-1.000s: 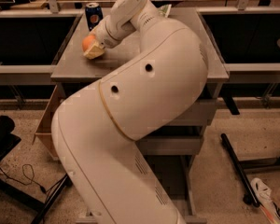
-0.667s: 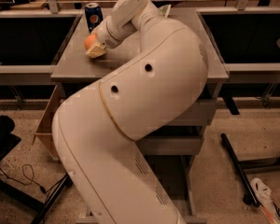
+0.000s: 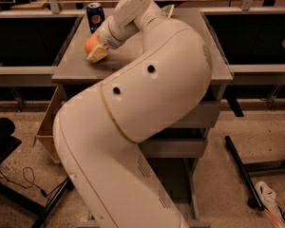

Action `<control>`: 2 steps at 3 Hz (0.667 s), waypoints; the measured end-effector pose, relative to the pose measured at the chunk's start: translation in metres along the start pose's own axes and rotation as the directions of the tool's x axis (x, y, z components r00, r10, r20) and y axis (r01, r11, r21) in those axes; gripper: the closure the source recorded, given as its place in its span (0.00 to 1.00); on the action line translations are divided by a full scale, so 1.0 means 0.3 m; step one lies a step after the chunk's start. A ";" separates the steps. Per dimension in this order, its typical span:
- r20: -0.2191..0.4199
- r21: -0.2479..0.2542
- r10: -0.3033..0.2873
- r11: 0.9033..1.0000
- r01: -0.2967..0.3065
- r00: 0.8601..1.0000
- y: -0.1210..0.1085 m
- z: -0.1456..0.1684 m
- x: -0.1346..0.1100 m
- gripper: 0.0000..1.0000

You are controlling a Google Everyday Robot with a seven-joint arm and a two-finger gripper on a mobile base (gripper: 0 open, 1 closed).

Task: Pick orange from bottom drawer and place on counter

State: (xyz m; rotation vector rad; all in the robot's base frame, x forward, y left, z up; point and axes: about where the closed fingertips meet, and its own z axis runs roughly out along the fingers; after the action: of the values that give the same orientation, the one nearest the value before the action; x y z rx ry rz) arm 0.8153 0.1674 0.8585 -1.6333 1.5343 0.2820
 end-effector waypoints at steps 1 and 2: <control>0.000 0.000 0.000 1.000 0.000 1.000 0.000 0.000 0.000 0.00; 0.000 0.000 0.000 1.000 0.000 1.000 0.000 0.000 0.000 0.00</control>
Offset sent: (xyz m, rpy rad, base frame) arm 0.0000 0.0000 0.0000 0.0000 0.0000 0.0000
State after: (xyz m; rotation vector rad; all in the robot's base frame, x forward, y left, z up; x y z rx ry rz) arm 0.8153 0.1674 0.8586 -1.6335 1.5338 0.2818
